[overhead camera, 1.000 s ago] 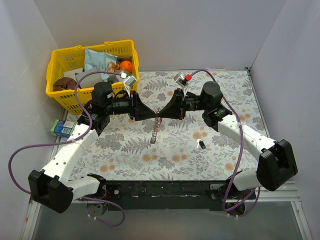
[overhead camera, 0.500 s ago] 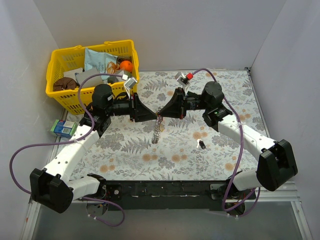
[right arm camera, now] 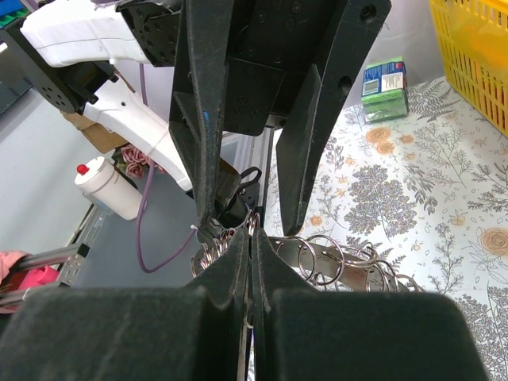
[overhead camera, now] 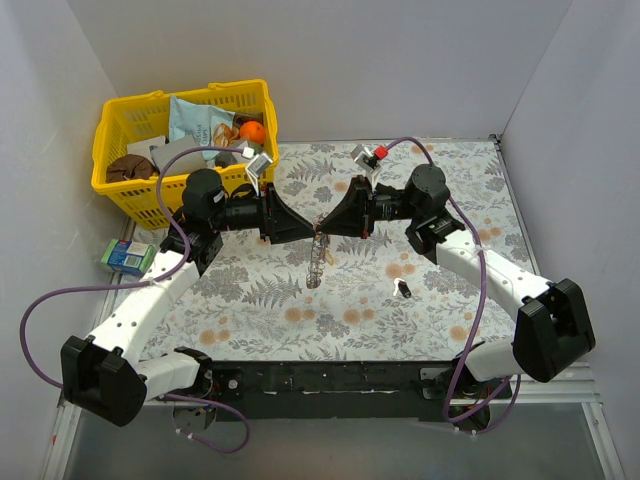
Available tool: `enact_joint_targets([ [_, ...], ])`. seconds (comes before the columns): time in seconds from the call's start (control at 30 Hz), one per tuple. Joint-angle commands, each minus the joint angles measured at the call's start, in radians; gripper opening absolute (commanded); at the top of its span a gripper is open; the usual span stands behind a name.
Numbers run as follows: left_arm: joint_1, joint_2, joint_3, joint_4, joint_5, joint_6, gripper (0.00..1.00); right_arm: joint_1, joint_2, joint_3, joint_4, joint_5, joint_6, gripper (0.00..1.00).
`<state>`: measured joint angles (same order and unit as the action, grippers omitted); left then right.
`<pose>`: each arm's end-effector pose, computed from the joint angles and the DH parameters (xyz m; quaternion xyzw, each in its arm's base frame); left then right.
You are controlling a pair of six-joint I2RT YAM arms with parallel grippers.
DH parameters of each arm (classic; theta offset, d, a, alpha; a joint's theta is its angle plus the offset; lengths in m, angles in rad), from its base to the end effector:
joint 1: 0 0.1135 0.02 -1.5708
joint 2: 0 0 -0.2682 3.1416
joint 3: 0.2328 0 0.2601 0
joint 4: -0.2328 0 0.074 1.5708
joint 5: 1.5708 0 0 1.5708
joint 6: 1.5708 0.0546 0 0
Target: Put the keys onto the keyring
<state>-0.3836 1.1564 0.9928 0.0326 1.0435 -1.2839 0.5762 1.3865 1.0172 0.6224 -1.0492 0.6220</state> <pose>0.2347 -0.1456 0.3637 0.0123 0.7299 -0.6751 0.1067 0.2480 0.2176 0.3671 -0.3838 0.5388 0.6391 0.3923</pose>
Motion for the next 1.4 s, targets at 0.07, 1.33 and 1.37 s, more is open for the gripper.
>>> enact_joint_targets([
  [0.07,0.011,-0.026,-0.016,0.041,-0.013,-0.015,0.38,-0.004,-0.041,0.001,0.086,-0.008,0.012,0.01],
  [1.33,0.012,0.057,0.132,-0.146,0.018,0.083,0.0,-0.013,-0.047,-0.017,0.057,0.014,0.002,0.42],
  [1.37,0.011,0.06,0.142,-0.192,0.01,0.113,0.0,-0.015,-0.05,-0.019,0.054,0.018,0.002,0.46],
])
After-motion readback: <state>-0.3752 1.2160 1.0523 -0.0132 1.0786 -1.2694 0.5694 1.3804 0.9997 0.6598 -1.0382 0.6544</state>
